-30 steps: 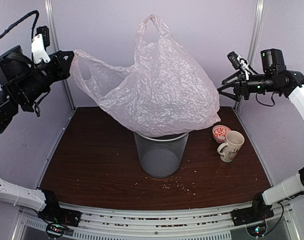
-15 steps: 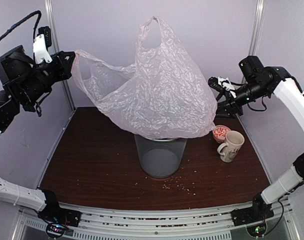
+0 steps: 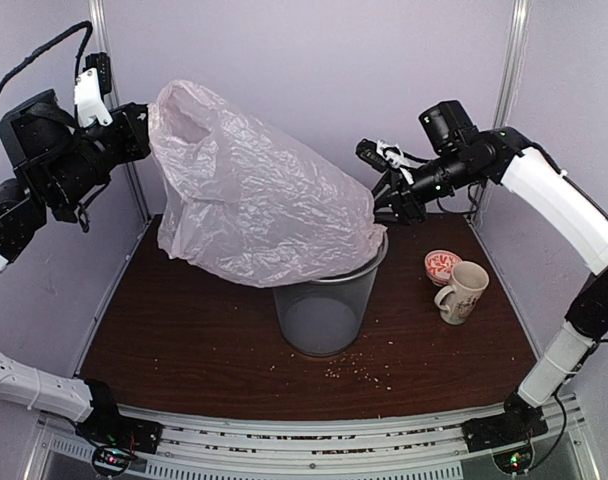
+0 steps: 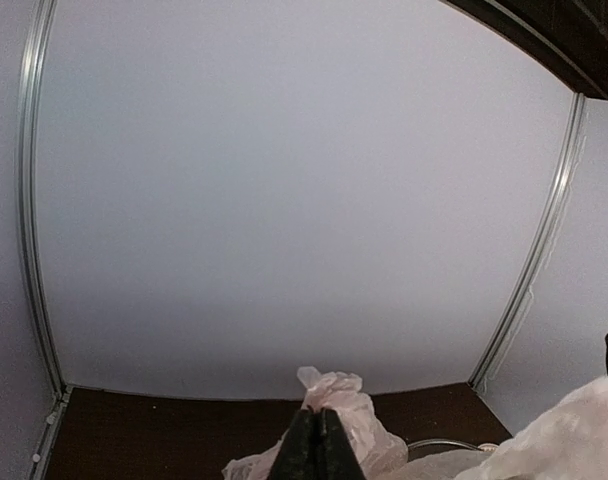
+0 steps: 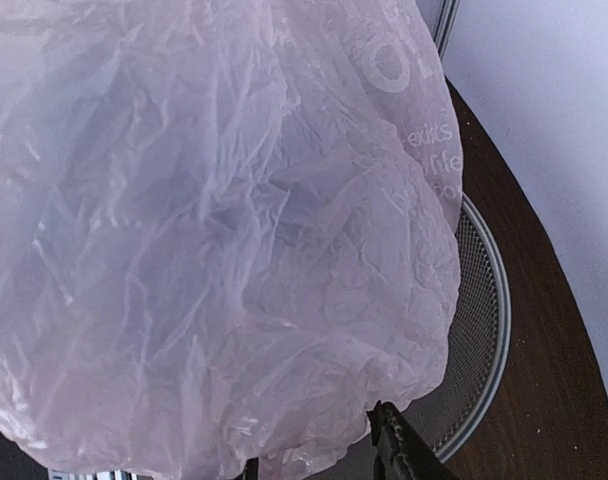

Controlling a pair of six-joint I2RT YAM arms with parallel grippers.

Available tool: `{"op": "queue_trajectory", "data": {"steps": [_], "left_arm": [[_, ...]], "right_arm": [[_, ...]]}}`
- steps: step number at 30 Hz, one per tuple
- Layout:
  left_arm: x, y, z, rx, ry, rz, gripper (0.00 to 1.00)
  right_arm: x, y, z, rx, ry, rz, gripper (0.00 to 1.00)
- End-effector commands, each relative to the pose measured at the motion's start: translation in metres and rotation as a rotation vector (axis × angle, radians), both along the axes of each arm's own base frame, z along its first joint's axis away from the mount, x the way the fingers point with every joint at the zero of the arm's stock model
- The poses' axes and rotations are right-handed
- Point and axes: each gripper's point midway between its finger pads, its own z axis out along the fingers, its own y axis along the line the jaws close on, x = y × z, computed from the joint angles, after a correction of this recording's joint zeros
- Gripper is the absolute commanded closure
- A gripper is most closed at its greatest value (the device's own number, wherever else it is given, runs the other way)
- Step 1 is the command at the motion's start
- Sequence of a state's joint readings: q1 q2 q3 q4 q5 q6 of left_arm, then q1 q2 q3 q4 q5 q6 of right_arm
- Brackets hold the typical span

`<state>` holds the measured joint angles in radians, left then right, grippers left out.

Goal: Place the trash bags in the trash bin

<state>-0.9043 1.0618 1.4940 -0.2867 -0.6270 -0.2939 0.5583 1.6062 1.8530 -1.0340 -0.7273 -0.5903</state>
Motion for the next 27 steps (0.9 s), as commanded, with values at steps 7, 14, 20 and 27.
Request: {"op": "queue_trajectory", "data": {"steps": [7, 14, 20, 27], "left_arm": [[0.005, -0.015, 0.017, -0.037, -0.048, -0.037, 1.00], [0.011, -0.022, 0.055, -0.018, -0.135, -0.015, 1.00], [0.028, -0.041, 0.061, 0.027, -0.133, -0.002, 1.00], [0.038, -0.045, 0.058, 0.043, -0.125, 0.036, 1.00]], "right_arm": [[0.070, 0.018, -0.024, -0.045, -0.032, -0.248, 0.65], [0.068, -0.011, -0.024, -0.170, -0.134, -0.290, 0.50], [0.032, -0.041, -0.033, -0.295, -0.196, -0.193, 0.43], [0.013, -0.076, -0.029, -0.360, -0.263, -0.182, 0.40]]}}
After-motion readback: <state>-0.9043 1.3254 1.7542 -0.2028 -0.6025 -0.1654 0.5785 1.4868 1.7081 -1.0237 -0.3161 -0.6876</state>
